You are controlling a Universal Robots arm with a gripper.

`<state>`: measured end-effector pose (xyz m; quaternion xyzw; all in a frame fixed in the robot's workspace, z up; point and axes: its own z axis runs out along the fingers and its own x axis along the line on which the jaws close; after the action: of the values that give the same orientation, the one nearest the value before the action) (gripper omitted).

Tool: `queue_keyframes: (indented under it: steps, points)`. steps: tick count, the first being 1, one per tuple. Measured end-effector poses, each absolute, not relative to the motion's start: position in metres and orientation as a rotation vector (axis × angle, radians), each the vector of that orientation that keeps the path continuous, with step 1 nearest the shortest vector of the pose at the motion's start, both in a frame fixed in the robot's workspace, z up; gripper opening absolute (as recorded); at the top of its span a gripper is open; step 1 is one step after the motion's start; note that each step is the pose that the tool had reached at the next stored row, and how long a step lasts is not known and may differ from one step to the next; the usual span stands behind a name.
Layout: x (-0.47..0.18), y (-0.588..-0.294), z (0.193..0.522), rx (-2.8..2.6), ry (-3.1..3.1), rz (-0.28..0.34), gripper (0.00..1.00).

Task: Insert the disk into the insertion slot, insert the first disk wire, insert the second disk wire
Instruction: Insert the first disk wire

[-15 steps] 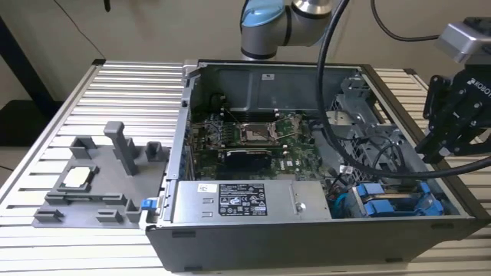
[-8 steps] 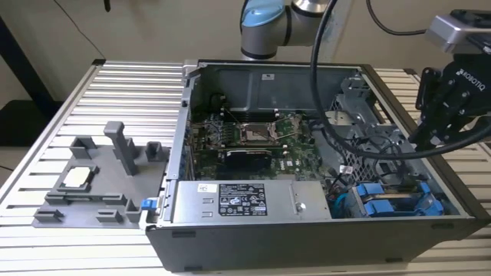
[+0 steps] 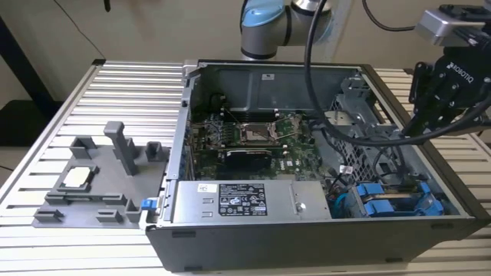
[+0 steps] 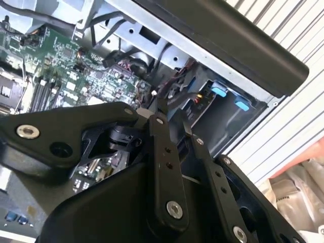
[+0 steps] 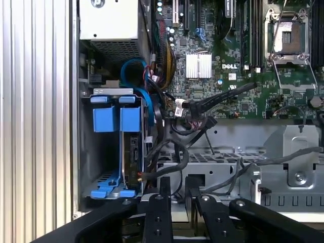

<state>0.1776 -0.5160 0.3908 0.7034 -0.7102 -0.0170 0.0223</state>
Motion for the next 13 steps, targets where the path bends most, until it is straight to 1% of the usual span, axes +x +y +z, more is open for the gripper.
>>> queue_keyframes:
  steps: [13]
  points:
    - [0.132,-0.515,0.39,2.185,-2.206,-0.053,0.27]
